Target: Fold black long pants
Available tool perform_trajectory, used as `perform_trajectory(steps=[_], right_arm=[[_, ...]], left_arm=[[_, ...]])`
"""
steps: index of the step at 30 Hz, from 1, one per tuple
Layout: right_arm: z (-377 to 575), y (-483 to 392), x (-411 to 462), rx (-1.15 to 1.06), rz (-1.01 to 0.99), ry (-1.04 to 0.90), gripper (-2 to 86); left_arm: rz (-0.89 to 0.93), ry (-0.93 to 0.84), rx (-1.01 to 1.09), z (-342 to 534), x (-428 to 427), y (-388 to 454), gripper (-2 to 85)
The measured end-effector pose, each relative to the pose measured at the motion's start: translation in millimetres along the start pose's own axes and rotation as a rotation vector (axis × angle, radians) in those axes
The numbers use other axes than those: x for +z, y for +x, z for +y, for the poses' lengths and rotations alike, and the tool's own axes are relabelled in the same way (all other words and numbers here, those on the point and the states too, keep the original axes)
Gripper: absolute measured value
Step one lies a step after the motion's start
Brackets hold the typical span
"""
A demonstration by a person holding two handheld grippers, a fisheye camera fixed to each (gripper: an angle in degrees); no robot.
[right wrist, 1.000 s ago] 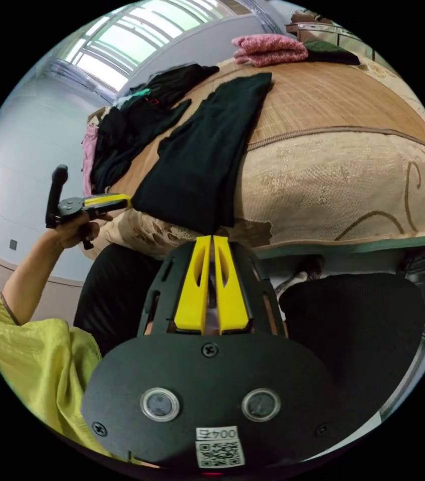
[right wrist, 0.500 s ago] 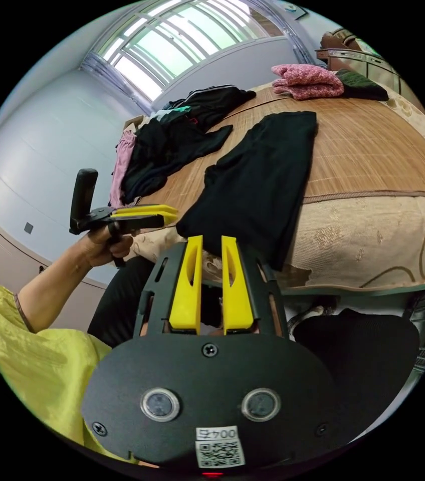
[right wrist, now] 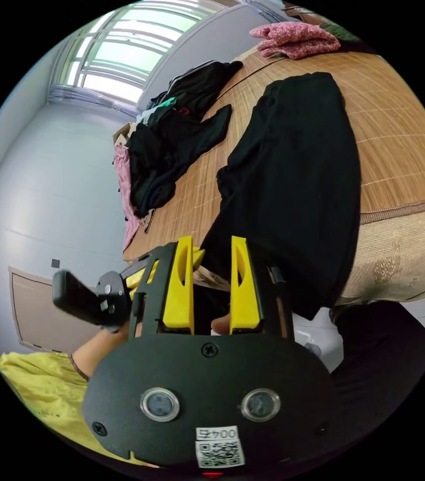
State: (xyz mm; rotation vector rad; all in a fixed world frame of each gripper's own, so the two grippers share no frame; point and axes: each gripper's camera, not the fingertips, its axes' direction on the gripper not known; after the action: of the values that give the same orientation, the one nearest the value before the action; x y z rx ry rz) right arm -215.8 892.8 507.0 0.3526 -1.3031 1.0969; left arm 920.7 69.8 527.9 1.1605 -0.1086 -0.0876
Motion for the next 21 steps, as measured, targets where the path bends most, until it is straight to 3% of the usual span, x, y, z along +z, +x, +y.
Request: perform_trajectory(steps=[3, 6, 11, 17, 21], right_arm=[[-11, -6, 10, -0.003, 0.062, -0.056, 10.7], [-16, -8, 8, -0.007, 0.136, -0.064, 3.8], [-4, 13, -15, 0.077, 0.017, 0.056, 0.7], [10, 27, -36, 0.086, -0.021, 0.132, 0.1], [12, 25, -38, 0.072, -0.022, 0.131, 0.0]], left_arm=[[-0.080, 0.018, 0.085, 0, 0, 18, 0.7], [-0.109, 0.008, 0.124, 3, 7, 24, 0.7], [-0.058, 0.038, 0.073, 11, 12, 4, 0.8], [0.145, 0.101, -0.187, 23, 18, -81, 0.8], [0.427, 0.037, -0.309, 3, 57, -138, 0.9]])
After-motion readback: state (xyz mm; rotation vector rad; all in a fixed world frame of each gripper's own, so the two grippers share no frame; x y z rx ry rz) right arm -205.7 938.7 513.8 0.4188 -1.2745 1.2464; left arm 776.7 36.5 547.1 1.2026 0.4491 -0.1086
